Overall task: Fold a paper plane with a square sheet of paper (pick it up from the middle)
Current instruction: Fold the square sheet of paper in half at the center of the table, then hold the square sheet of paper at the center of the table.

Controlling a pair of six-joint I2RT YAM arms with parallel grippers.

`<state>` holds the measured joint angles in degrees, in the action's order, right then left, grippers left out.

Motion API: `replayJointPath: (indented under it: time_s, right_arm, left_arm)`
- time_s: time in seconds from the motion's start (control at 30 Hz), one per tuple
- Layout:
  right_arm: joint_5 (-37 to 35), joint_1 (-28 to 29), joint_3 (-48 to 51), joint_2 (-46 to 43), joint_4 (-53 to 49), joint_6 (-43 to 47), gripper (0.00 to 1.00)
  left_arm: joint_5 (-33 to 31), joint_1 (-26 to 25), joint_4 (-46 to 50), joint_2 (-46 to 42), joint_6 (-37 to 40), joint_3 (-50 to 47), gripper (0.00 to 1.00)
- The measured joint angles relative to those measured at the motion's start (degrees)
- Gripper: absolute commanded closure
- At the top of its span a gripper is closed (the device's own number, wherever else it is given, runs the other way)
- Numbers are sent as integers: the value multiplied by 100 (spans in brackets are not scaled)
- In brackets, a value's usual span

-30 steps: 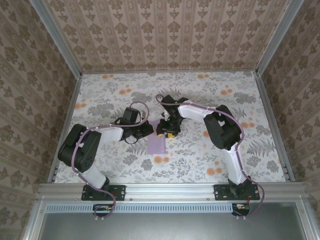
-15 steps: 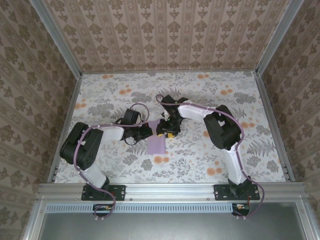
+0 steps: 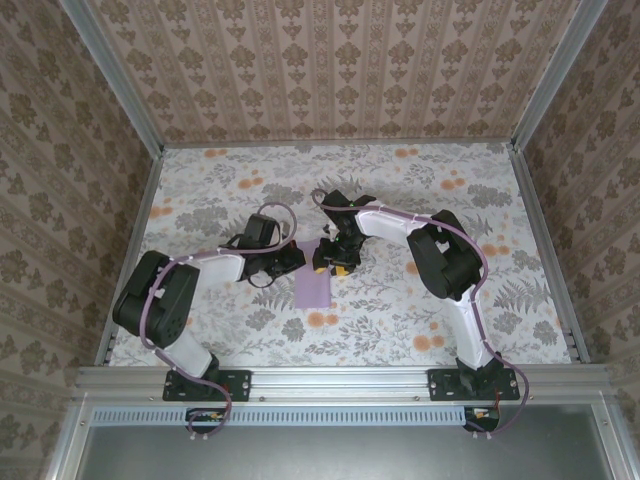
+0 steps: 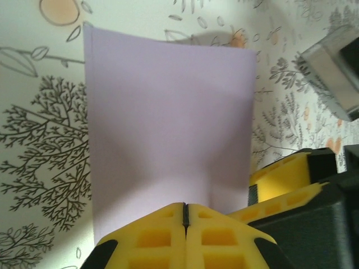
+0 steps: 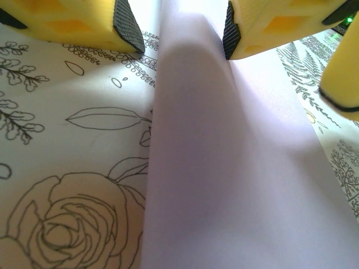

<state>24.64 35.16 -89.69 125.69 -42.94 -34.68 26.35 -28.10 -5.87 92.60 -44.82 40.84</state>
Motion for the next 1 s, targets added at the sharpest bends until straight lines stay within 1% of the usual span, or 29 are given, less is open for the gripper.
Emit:
replayJointPath:
  time_s: [0.43, 0.67, 1.0]
  right_arm:
    - [-4, 0, -35, 20, -31, -4, 47]
    - [-7, 0, -66, 33, -63, -4, 47]
    - [-9, 0, -66, 33, -66, -4, 47]
  left_arm:
    - [13, 4, -24, -2, -2, -35, 100]
    - [92, 4, -31, 157, 0, -24, 100]
    - [39, 4, 380, 387, 7, 136, 100]
